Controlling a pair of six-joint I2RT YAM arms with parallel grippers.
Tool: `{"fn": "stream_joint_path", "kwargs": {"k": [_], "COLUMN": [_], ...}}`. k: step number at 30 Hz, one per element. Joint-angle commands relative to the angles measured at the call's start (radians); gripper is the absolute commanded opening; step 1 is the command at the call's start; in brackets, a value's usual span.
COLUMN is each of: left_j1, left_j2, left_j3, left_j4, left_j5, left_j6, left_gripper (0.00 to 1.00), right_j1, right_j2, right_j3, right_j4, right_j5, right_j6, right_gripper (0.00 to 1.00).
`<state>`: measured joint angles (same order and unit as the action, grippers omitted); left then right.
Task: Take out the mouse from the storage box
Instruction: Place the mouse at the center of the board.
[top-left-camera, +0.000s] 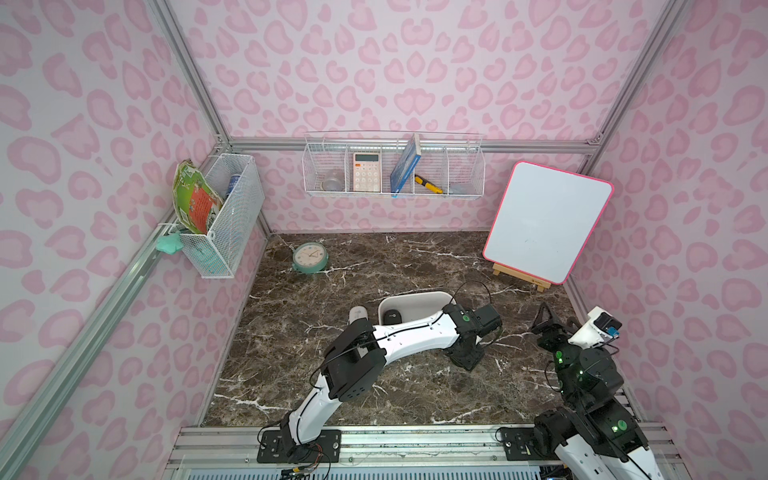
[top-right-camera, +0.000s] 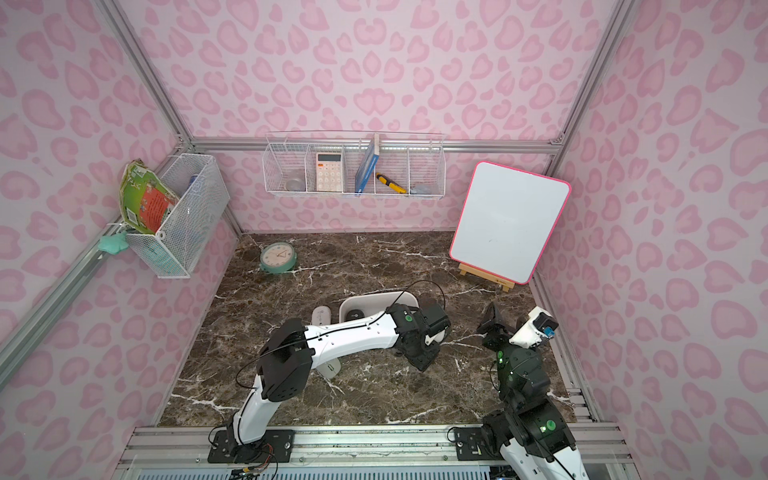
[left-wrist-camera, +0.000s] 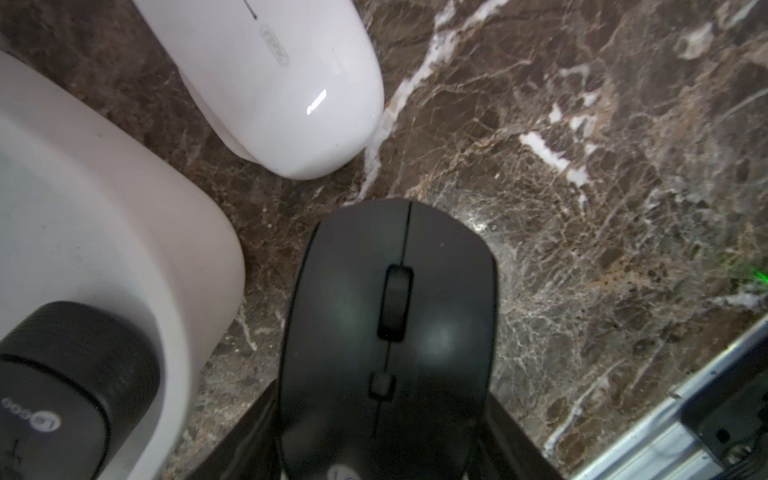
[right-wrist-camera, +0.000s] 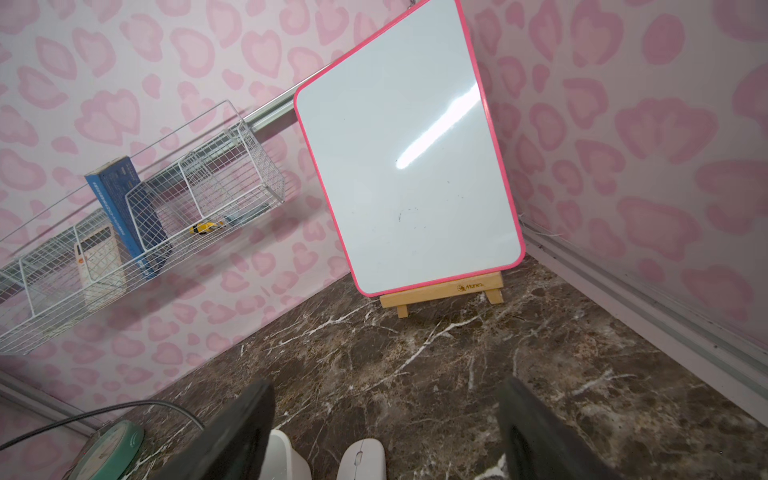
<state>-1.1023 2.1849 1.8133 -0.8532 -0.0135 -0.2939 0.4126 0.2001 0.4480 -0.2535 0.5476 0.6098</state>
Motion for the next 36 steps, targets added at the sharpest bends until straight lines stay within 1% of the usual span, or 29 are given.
{"fn": "stream_joint_path", "kwargs": {"k": [1, 5, 9, 13, 18, 21, 24, 27, 30, 36], "left_j1": [0.000, -0.001, 0.000, 0.001, 0.003, 0.004, 0.004, 0.003, 0.002, 0.000], "left_j2": [0.028, 0.074, 0.137, 0.186, 0.255, 0.279, 0.248, 0.212, 0.155, -0.066], "left_j3": [0.035, 0.072, 0.154, 0.221, 0.320, 0.372, 0.343, 0.318, 0.260, 0.030], "left_j4": [-0.049, -0.067, -0.122, -0.136, -0.168, -0.194, -0.156, -0.141, -0.100, 0.092], "left_j5": [-0.011, -0.011, -0.041, -0.062, -0.080, -0.081, -0.062, -0.067, -0.072, -0.067], "left_j6": [-0.018, -0.030, -0.049, -0.059, -0.064, -0.064, -0.057, -0.053, -0.052, -0.068], "left_gripper": [0.54, 0.54, 0.54, 0.56, 0.61, 0.73, 0.82, 0.87, 0.89, 0.90], "right_j1": [0.002, 0.002, 0.002, 0.002, 0.002, 0.002, 0.002, 0.001, 0.002, 0.000], "right_j2": [-0.008, -0.007, -0.018, -0.027, -0.025, -0.022, -0.020, -0.018, -0.012, 0.000], "right_j3": [0.004, 0.009, 0.008, 0.001, 0.003, 0.007, 0.010, 0.008, 0.013, 0.020], "right_j4": [-0.020, -0.026, -0.025, -0.030, -0.036, -0.039, -0.044, -0.041, -0.041, -0.039], "right_j5": [0.033, 0.034, 0.034, 0.032, 0.020, 0.021, 0.020, 0.019, 0.014, 0.010], "right_j6": [0.010, 0.013, 0.011, 0.012, 0.012, 0.010, 0.007, 0.007, 0.011, 0.009], "right_gripper": [0.86, 0.86, 0.86, 0.86, 0.86, 0.86, 0.86, 0.86, 0.86, 0.86]}}
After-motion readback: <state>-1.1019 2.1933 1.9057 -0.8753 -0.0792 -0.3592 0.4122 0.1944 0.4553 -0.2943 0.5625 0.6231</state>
